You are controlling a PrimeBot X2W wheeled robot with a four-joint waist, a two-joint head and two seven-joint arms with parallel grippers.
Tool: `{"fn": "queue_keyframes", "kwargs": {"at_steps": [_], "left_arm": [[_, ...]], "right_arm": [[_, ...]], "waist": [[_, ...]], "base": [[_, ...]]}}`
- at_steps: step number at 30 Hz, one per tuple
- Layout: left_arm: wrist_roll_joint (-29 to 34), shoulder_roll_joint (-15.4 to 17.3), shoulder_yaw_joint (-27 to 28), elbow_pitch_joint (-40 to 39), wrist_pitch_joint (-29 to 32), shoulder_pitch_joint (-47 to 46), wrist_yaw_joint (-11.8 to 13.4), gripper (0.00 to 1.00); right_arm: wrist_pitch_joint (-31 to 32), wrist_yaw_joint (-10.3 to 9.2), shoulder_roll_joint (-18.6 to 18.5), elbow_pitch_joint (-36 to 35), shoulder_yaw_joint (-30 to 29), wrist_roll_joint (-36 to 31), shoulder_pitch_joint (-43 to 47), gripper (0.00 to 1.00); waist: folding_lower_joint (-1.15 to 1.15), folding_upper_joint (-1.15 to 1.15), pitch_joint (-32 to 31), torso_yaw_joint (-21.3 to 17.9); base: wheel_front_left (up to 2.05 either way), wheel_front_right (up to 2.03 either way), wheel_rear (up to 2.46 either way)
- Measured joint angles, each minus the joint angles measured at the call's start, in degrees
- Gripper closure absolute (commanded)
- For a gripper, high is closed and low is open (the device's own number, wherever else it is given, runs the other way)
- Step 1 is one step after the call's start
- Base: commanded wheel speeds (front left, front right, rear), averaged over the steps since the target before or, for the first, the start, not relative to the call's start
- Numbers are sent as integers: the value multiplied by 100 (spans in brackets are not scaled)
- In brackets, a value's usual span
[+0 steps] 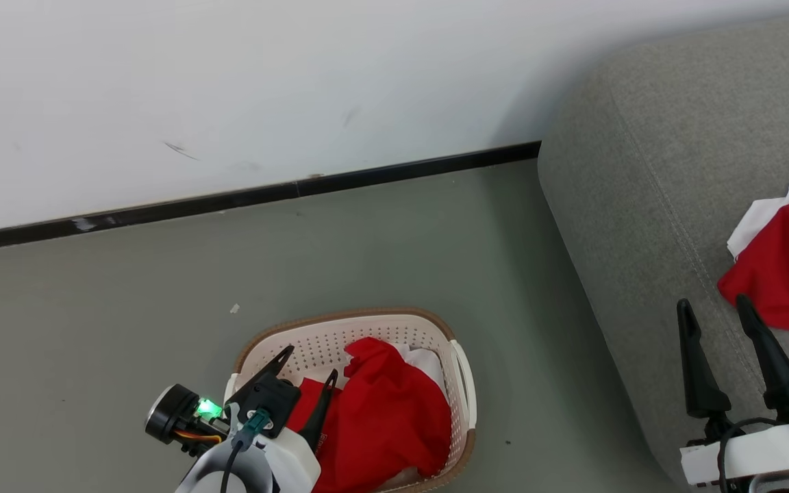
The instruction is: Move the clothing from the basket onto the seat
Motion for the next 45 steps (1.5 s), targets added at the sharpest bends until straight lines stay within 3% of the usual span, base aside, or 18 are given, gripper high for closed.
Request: {"fn": "queue_keyframes", "kwargs": {"at_steps": [23,35,45], "left_arm": [[355,-90,-186,1255,196,-824,-89,0],[467,-46,-35,1745,99,-1205,151,0],[576,-27,-110,2069,-25,-1468,163,0]], "right_arm": [[-1,0,13,-609,-64,269,-622,0],[-1,0,14,-680,-3,398,-1018,0],[-2,1,15,-668,213,608,-1401,0]], "waist": [[0,0,1405,-661],[0,0,2064,-1037],[0,0,2564,-1303]], "base": [[0,0,0],[0,0,0],[0,0,0]]}}
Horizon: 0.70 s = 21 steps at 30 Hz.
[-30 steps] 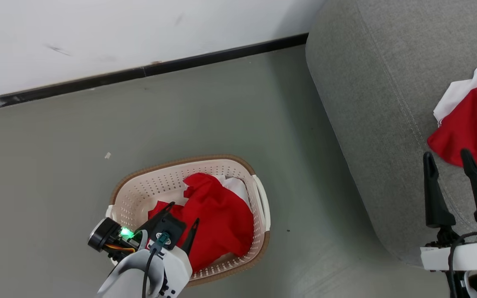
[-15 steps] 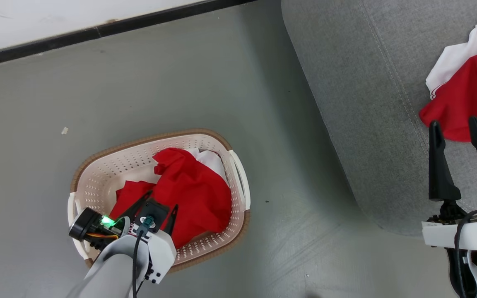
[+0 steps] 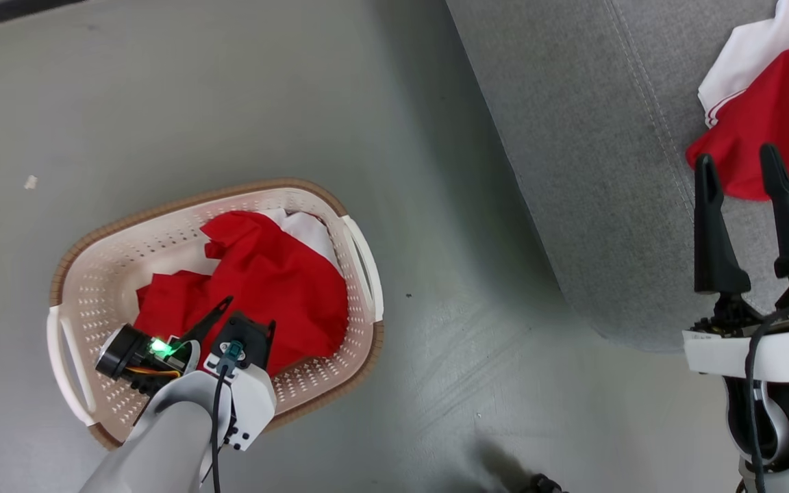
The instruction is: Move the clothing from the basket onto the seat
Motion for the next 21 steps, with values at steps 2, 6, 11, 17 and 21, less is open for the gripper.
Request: {"fn": "queue_keyframes", "kwargs": {"at_steps": [2,6,11,17,21], "left_arm": [[0,1,-10,52,-1,-47,7,0],[0,15,19,212,-19,-153,57,0],[-3,104,100,372,-42,-249,75,0],[-15,178,205,598,-34,-363,154,0],[-22,246,289,738,11,-449,210,0]], "right_arm": [[0,0,0,1,21,2,-80,0],[-8,0,0,2,42,53,-205,0],[-9,0,0,4,41,59,-365,0],[-15,0,0,8,105,133,-565,0],[-15,0,0,12,148,153,-675,0]], "waist": [[0,0,91,-50],[0,0,264,-146],[0,0,472,-261],[0,0,737,-391],[0,0,874,-445]], "base": [[0,0,0],[0,0,0],[0,0,0],[0,0,0],[0,0,0]]}}
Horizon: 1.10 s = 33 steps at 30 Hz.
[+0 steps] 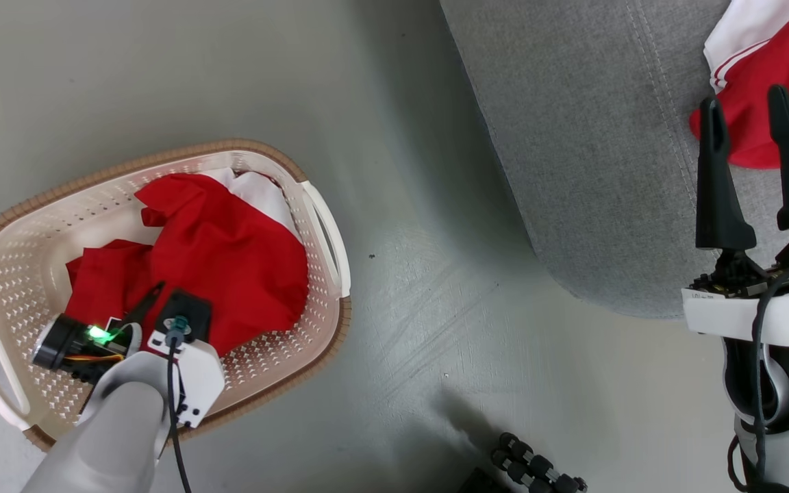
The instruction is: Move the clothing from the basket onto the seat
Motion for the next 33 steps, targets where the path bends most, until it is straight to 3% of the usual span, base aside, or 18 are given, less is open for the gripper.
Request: {"fn": "queue_keyframes", "kwargs": {"at_steps": [8,18,22,33], "left_arm": [[-41,81,147,230,80,-151,260,0],[-124,70,265,543,311,-327,391,0],[-169,23,279,595,345,-340,361,0],[-459,-337,332,606,345,-501,-18,0]], "right_arm": [[-1,0,0,21,30,14,-213,0],[-2,0,0,65,53,25,-339,0],[-9,0,0,105,54,26,-366,0],[-32,0,0,201,48,26,-448,0]], "waist": [[0,0,226,-53],[0,0,383,-53],[0,0,413,-59],[0,0,402,-51]], "base": [[0,0,0],[0,0,0],[0,0,0],[0,0,0]]}}
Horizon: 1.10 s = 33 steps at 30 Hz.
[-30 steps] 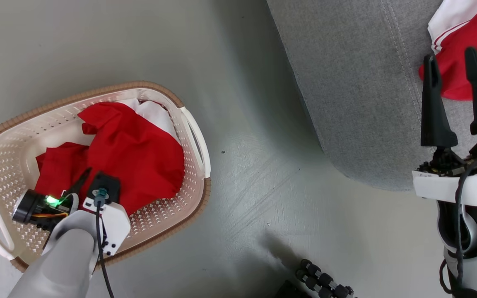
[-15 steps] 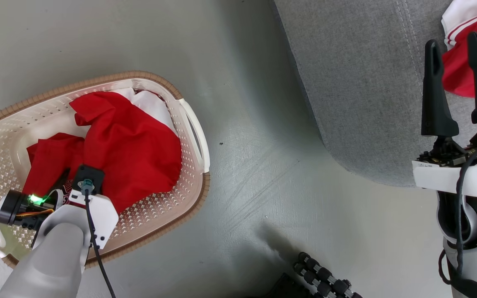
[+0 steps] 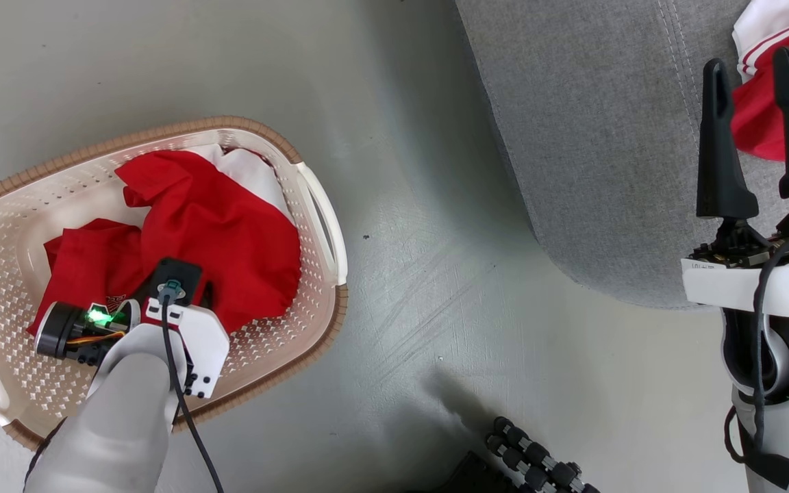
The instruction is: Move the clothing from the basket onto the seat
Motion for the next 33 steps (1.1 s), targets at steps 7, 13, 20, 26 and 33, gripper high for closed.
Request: {"fn": "queue_keyframes", "kwargs": {"at_steps": [7,13,20,26,33], "left_arm": [[-146,-34,0,226,154,-26,-196,32],[-172,-38,-23,316,210,-26,-255,100],[-142,-57,-87,234,48,-157,-304,100],[-131,-46,-103,92,-214,-270,-347,100],[-127,-29,-74,-121,-611,-270,-345,100]], "right_arm": [[0,0,0,14,24,-1,-4,0],[0,0,0,16,5,-10,-4,0],[0,0,-1,22,-13,-19,-166,0],[0,0,-1,27,20,-19,-281,0],[0,0,-3,59,57,-56,-366,0]], "waist": [[0,0,-15,13],[0,0,-21,22],[0,0,-77,70],[0,0,-163,142],[0,0,-314,259]], "base": [[0,0,0],[0,0,0],[0,0,0],[0,0,0],[0,0,0]]}}
